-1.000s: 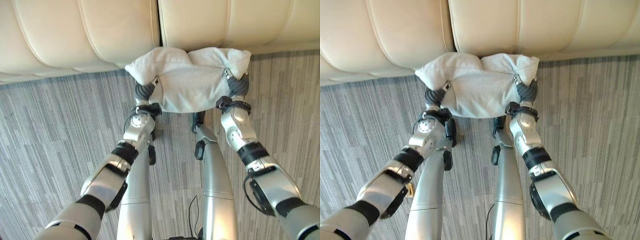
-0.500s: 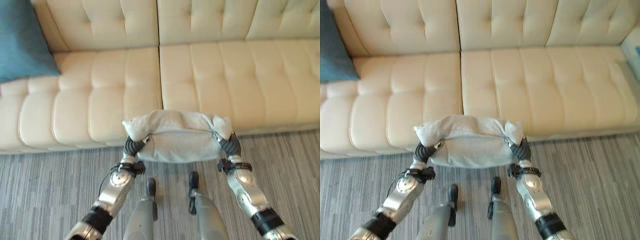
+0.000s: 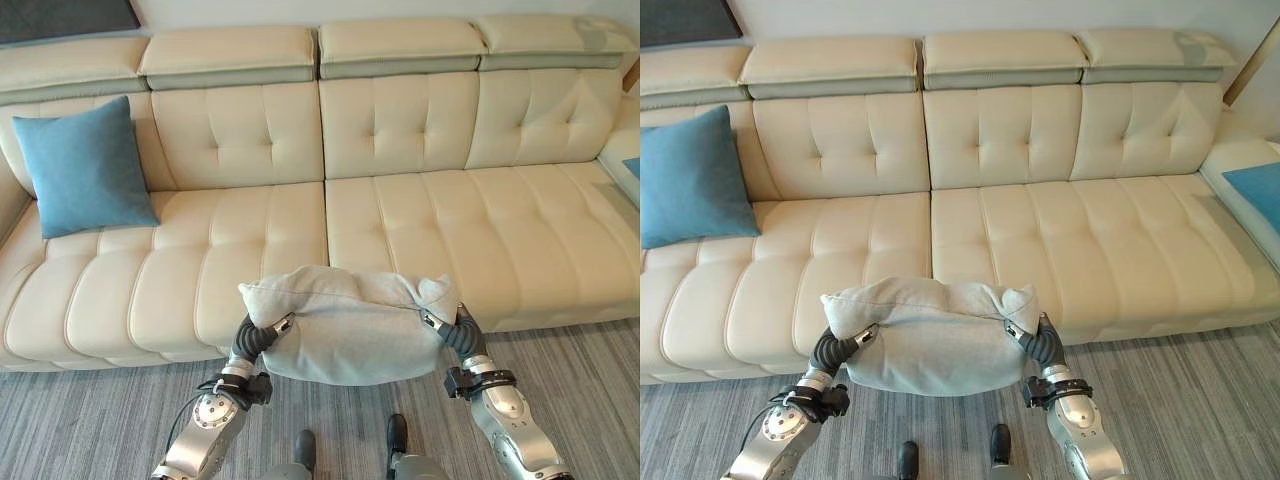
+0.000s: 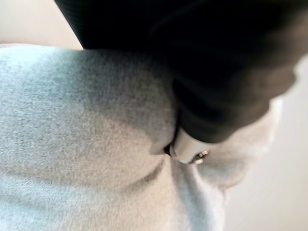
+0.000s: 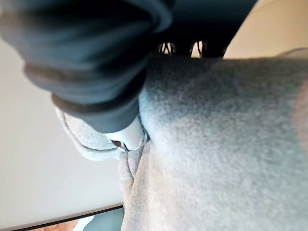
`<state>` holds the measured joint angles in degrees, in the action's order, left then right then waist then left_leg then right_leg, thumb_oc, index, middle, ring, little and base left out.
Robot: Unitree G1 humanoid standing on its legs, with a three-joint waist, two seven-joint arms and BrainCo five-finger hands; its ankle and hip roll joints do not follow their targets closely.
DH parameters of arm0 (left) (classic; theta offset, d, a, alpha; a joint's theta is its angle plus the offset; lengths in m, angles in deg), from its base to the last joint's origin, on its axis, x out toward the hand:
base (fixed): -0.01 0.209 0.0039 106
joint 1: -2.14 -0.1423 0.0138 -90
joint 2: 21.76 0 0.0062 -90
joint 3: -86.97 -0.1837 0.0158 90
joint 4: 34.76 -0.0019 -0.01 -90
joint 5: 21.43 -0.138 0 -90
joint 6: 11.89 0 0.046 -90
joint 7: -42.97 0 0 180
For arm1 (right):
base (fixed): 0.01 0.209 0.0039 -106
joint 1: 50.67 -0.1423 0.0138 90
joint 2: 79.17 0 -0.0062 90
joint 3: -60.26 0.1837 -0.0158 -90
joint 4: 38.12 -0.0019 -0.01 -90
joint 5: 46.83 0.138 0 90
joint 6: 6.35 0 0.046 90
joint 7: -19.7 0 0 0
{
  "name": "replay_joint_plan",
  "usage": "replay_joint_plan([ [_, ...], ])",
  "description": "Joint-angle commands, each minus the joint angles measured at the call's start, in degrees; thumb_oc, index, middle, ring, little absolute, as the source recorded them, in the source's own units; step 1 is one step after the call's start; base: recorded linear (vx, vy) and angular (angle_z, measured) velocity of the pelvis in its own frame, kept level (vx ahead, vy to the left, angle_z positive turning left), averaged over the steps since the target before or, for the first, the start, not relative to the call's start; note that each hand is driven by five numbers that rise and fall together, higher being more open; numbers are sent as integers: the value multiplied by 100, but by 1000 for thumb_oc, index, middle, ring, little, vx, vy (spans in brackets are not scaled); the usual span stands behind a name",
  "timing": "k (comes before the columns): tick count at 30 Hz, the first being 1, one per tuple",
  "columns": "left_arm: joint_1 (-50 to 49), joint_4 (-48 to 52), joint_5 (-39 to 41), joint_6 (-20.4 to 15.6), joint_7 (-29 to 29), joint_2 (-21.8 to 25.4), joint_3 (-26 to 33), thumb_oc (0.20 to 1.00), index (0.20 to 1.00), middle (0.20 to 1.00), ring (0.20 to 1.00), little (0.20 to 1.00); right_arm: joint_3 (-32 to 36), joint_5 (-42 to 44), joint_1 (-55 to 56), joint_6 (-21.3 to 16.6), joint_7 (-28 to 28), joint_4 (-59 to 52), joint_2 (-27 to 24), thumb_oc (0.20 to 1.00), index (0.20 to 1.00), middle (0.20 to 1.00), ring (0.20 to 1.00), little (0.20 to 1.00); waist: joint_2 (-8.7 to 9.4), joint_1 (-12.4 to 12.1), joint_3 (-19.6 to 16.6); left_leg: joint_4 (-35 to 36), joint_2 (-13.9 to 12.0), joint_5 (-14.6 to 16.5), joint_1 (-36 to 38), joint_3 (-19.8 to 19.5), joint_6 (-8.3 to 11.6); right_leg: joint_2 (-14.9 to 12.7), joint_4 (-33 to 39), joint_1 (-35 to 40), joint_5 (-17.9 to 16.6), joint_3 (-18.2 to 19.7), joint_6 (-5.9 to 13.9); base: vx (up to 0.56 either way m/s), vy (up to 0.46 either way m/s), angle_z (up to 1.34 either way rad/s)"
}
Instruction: Pick up all the scattered cushions and arrange them neatly on the sofa.
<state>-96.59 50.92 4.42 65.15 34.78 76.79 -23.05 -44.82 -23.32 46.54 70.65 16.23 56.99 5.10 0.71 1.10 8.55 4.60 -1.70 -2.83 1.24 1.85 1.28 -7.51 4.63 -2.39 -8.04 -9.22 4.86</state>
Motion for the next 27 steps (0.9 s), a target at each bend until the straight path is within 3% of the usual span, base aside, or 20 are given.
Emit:
replay_joint_plan([
  [1, 238, 633, -26, -335, 277, -111, 43, 200, 200, 200, 200, 200, 49, -92, -112, -360, 290, -786, -170, 200, 200, 200, 200, 200, -54, -120, -165, -224, -181, 334, 28, 21, 125, 88, -848, 237, 1364, -203, 116, -5, -343, 5],
  [4, 157, 603, 97, -288, 284, -204, 115, 200, 200, 200, 200, 200, 42, -100, -114, -383, 255, -714, -215, 200, 200, 200, 200, 200, 66, -195, -30, -1280, -300, 129, -255, -219, 249, 322, -1005, 419, 1603, -204, -133, -13, -354, 11],
  [5, 156, 605, 98, -287, 284, -203, 118, 200, 200, 200, 200, 200, 40, -100, -116, -385, 255, -712, -214, 200, 200, 200, 200, 200, 63, -186, -27, -1320, -304, 147, -277, -231, 252, 325, -1009, 419, 1606, -213, -136, -23, -355, 8],
  [6, 46, 606, 198, -262, 306, -233, 167, 200, 200, 200, 200, 200, 27, -105, -83, -393, 236, -711, -253, 200, 200, 200, 200, 200, 118, -244, 53, -2145, -323, -35, -557, -326, 261, 428, -1050, 521, 1688, -209, -283, -9, -334, 0],
  [8, -50, 644, 225, -258, 366, -231, 190, 200, 200, 200, 200, 200, 71, -60, 6, -394, 277, -729, -325, 200, 200, 200, 200, 200, 161, -335, 175, -3104, -227, -254, -950, -474, 175, 490, -1093, 647, 1766, -202, -409, -5, -324, -10],
  [11, -78, 664, 214, -225, 388, -214, 190, 200, 200, 200, 200, 200, 125, -80, 69, -380, 288, -692, -387, 200, 200, 200, 200, 200, 160, -324, 244, -3751, -214, -350, -1346, -442, 147, 537, -1126, 720, 1837, -280, -465, 17, -219, 22],
  [14, -61, 647, 177, -169, 406, -233, 213, 200, 200, 200, 200, 200, 222, -92, 91, -341, 243, -603, -367, 200, 200, 200, 200, 200, 152, -288, 222, -3125, -48, -245, -1625, -393, 142, 539, -1046, 787, 1873, -334, -478, 106, -118, 20],
  [15, -19, 638, 138, -145, 431, -206, 174, 200, 200, 200, 200, 200, 250, -86, 34, -369, 208, -593, -367, 200, 200, 200, 200, 200, 126, -255, 187, -2201, -38, -197, -1712, -285, 177, 561, -931, 830, 1917, -397, -435, 109, -42, 18],
  [16, -17, 636, 138, -145, 431, -206, 173, 200, 200, 200, 200, 200, 249, -86, 32, -370, 208, -590, -366, 200, 200, 200, 200, 200, 143, -256, 184, -2136, -23, -229, -1681, -275, 175, 543, -925, 832, 1916, -396, -432, 271, -13, 41],
  [17, 65, 626, 59, -103, 401, -231, 117, 200, 200, 200, 200, 200, 216, -133, -80, -412, 120, -579, -323, 200, 200, 200, 200, 200, 29, -251, 163, -707, -21, -637, -1600, -261, 311, 608, -872, 865, 1953, -469, -371, 277, 49, 33],
  [18, 82, 624, 2, -92, 376, -244, 133, 200, 200, 200, 200, 200, 176, -181, -155, -417, 75, -557, -307, 200, 200, 200, 200, 200, -17, -243, 142, -165, 5, -722, -1587, -262, 360, 649, -857, 898, 1995, -493, -340, 392, 89, 38],
  [20, 139, 612, -31, -84, 330, -292, 185, 200, 200, 200, 200, 200, 60, -327, -336, -376, 10, -496, -273, 200, 200, 200, 200, 200, -67, -217, 81, 40, 6, -682, -1737, -74, 446, 675, -786, 1076, 2026, -523, -274, 403, 109, 18],
  [21, 121, 616, 22, -90, 354, -309, 230, 200, 200, 200, 200, 200, 29, -403, -358, -330, 37, -452, -251, 200, 200, 200, 200, 200, -51, -265, 15, 40, 7, -698, -1609, -42, 395, 667, -755, 1190, 2048, -431, -233, 552, 157, 4],
  [22, 88, 608, -33, -106, 335, -315, 261, 200, 200, 200, 200, 200, -36, -484, -375, -325, 56, -423, -220, 200, 200, 200, 200, 200, -15, -310, -47, 40, 24, -826, -1560, -67, 420, 626, -723, 1339, 2093, -357, -188, 642, 204, -22],
  [25, 26, 559, -16, -118, 387, -270, 283, 200, 200, 200, 200, 200, -80, -512, -286, -264, 173, -498, -80, 200, 200, 200, 200, 200, 112, -322, -211, -55, 142, -842, -1368, 78, 260, 404, -1023, 1444, 2106, -298, -49, 656, 240, -51],
  [27, 11, 539, -41, -122, 376, -178, 277, 200, 200, 200, 200, 200, -149, -509, -265, -243, 230, -528, 31, 200, 200, 200, 200, 200, 236, -313, -272, -174, 235, -590, -1249, 161, 63, 212, -1547, 1296, 1781, -241, 79, 438, 195, -41],
])
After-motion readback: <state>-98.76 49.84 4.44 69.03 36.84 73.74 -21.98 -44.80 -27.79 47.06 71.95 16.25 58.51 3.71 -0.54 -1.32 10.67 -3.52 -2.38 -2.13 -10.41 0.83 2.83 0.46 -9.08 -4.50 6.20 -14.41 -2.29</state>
